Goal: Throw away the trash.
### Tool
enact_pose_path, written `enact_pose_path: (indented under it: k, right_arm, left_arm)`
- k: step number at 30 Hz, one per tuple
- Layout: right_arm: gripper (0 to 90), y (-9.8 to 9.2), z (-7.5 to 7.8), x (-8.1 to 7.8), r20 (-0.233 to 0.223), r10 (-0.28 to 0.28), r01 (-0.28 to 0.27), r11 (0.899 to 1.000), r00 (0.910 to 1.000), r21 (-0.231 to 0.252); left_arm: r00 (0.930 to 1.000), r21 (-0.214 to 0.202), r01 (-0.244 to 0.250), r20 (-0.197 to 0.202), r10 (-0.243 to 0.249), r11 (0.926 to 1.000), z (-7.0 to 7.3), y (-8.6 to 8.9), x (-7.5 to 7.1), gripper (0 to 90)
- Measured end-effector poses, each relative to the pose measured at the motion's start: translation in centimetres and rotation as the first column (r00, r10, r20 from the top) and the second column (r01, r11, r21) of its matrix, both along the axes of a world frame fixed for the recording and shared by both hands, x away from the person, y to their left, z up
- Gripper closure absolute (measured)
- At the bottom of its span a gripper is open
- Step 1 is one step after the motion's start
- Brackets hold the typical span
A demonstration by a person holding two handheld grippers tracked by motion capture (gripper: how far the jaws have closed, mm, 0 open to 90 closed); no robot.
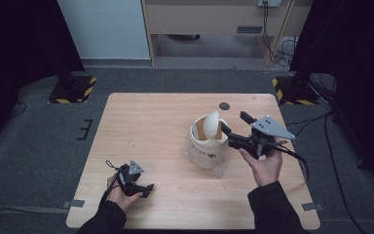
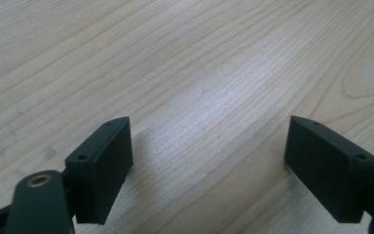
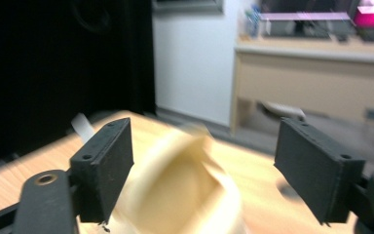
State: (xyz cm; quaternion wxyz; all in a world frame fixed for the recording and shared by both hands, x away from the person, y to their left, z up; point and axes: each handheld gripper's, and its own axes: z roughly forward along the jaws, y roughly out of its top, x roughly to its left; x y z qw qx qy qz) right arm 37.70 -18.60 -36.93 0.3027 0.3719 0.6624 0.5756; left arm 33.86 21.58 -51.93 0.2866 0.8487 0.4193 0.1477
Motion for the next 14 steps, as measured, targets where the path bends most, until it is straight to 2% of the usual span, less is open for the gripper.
enact_pose_path:
  k: [1, 2, 3, 4, 5, 6, 8, 9, 11, 13, 14]
  right_arm:
    - [18.6, -1.5, -1.8, 0.0, -0.057, -0.026, 0.024, 0.999, 0.9980, -0.036]
    - [18.6, -1.5, -1.8, 0.0, -0.057, -0.026, 0.024, 0.999, 0.9980, -0.036]
    - [18.1, -2.1, -2.5, 0.1, -0.080, -0.037, 0.033, 0.998, 0.9961, -0.052]
    - [17.4, -3.6, -4.9, 0.3, -0.156, -0.070, 0.055, 0.994, 0.9852, -0.098]
    - [17.4, -3.6, -4.9, 0.3, -0.156, -0.070, 0.055, 0.994, 0.9852, -0.098]
    - [17.2, -4.1, -5.8, 0.4, -0.185, -0.080, 0.060, 0.992, 0.9795, -0.113]
    - [17.5, -5.2, -8.0, 0.7, -0.255, -0.106, 0.068, 0.986, 0.9610, -0.153]
    - [17.9, -5.9, -9.3, 0.9, -0.306, -0.118, 0.065, 0.982, 0.9446, -0.178]
    - [18.9, -6.7, -11.2, 1.1, -0.374, -0.136, 0.057, 0.975, 0.9175, -0.213]
    - [18.3, -7.4, -12.4, 1.3, -0.425, -0.149, 0.042, 0.967, 0.8930, -0.251]
    - [17.7, -7.6, -12.8, 1.4, -0.438, -0.154, 0.033, 0.962, 0.8856, -0.272]
  left_arm:
    - [1.0000, 0.003, 0.000, 0.003, 0.000, 1.0000, 0.0, 0.1, 0.1, 16.1]
    - [1.0000, 0.003, -0.005, 0.007, 0.005, 1.0000, 0.0, 0.1, 0.1, 16.1]
    - [0.9999, 0.005, -0.009, 0.010, 0.009, 0.9999, 0.0, 0.2, 0.1, 15.4]
    - [0.9999, 0.006, -0.010, 0.013, 0.010, 0.9999, 0.0, 0.3, 0.2, 14.1]
    - [0.9999, 0.004, -0.010, 0.013, 0.010, 0.9999, 0.0, 0.4, 0.3, 14.1]
    - [0.9999, 0.005, -0.011, 0.013, 0.011, 0.9999, 0.0, 0.5, 0.3, 13.9]
    - [0.9999, 0.003, -0.013, 0.009, 0.013, 0.9999, 0.0, 0.7, 0.4, 13.6]
    - [0.9999, 0.001, -0.015, 0.007, 0.015, 0.9999, -0.1, 0.8, 0.4, 13.5]
    - [0.9997, 0.000, -0.023, 0.006, 0.023, 0.9997, 0.0, 1.0, 0.5, 13.2]
    - [0.9996, -0.003, -0.029, 0.006, 0.029, 0.9996, 0.0, 1.2, 0.7, 13.0]
    - [0.9995, 0.001, -0.030, 0.006, 0.030, 0.9995, -0.1, 1.3, 0.7, 12.9]
